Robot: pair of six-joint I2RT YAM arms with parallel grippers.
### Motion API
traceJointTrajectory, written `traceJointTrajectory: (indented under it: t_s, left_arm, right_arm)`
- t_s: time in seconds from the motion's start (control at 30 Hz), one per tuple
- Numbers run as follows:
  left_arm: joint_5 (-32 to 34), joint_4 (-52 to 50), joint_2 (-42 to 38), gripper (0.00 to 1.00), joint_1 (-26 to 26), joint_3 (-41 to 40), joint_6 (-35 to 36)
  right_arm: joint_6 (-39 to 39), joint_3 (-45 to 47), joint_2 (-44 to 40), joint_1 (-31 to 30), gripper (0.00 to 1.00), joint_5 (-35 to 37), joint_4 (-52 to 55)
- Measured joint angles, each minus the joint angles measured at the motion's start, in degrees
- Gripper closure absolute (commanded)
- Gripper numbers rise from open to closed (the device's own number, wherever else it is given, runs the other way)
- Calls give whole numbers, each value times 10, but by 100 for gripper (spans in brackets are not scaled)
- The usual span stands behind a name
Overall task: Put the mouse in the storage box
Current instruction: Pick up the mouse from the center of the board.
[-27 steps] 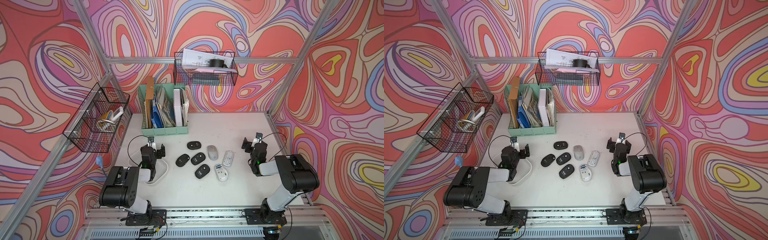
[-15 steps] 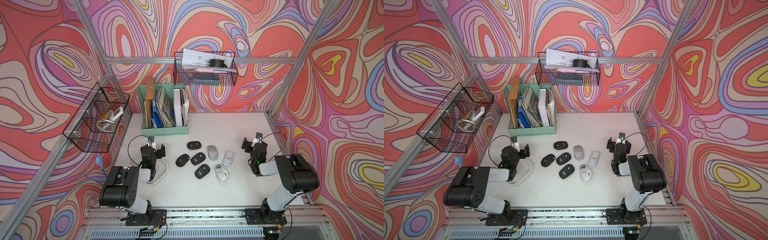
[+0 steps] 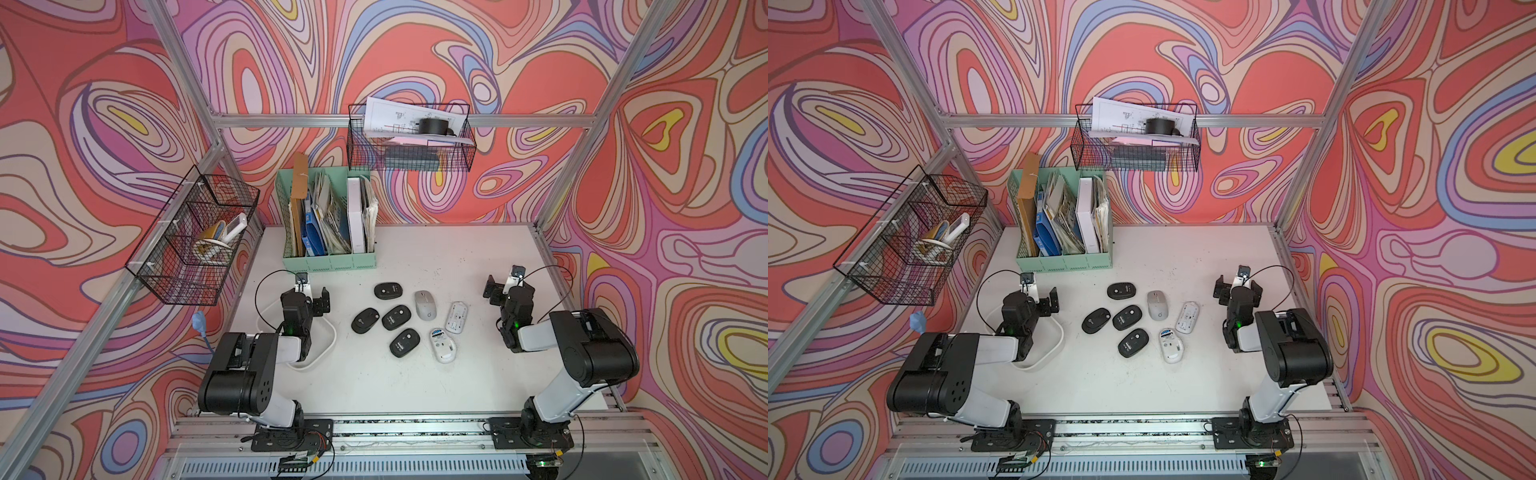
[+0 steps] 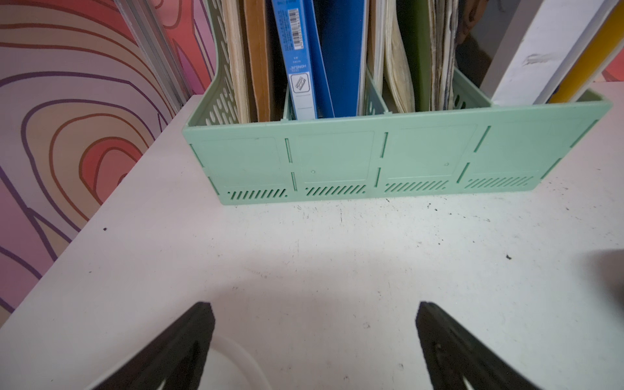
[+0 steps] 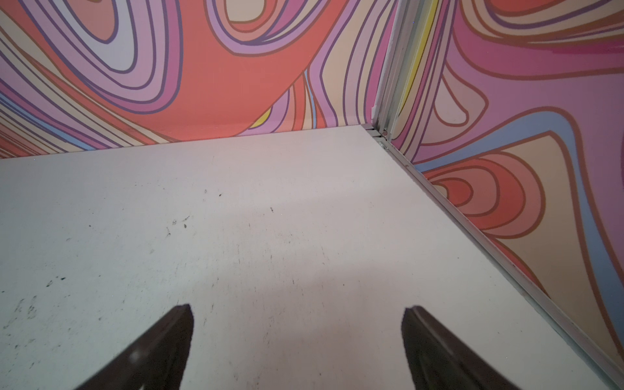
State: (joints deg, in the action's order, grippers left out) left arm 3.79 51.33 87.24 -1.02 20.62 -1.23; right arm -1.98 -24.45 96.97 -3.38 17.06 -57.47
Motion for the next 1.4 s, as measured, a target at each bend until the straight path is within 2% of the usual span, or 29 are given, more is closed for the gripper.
traceJointTrajectory:
  t_s: [0.23,0.33,0.5,0.63,0.77,1.03,1.1,1.17,1.3,1.4]
  left_arm:
    - [-6,0,0,1,7,0,-1]
    - [7,-21,-24,1,3,-2,-1]
    - [71,-100,-120,1,-42,7,-1]
    - [111,-173,-174,1,-89,39,-16]
    - [116,-240,-247,1,-104,63,-73]
    - [100,-447,-355,1,-104,152,-273]
    - [100,-520,-371,1,-104,162,-340]
    - [85,-563,-383,1,-98,163,-375]
    - [16,-605,-394,1,-71,167,-393]
    - [-37,-643,-364,1,-66,202,-386]
  right_arm:
    - [5,0,0,0,2,-7,-6]
    - [12,15,-9,-1,2,-21,-25]
    - [13,30,-99,-3,2,-15,23]
    - [-2,-2,-175,-8,2,-19,94]
    - [-42,-62,-216,-10,2,-37,199]
    - [-144,-150,-344,-9,2,-51,418]
    - [-171,-171,-356,-9,2,-82,453]
    - [-195,-191,-348,-9,2,-113,488]
    - [-248,-208,-327,-11,2,-120,562]
    - [-274,-190,-337,-11,2,-108,602]
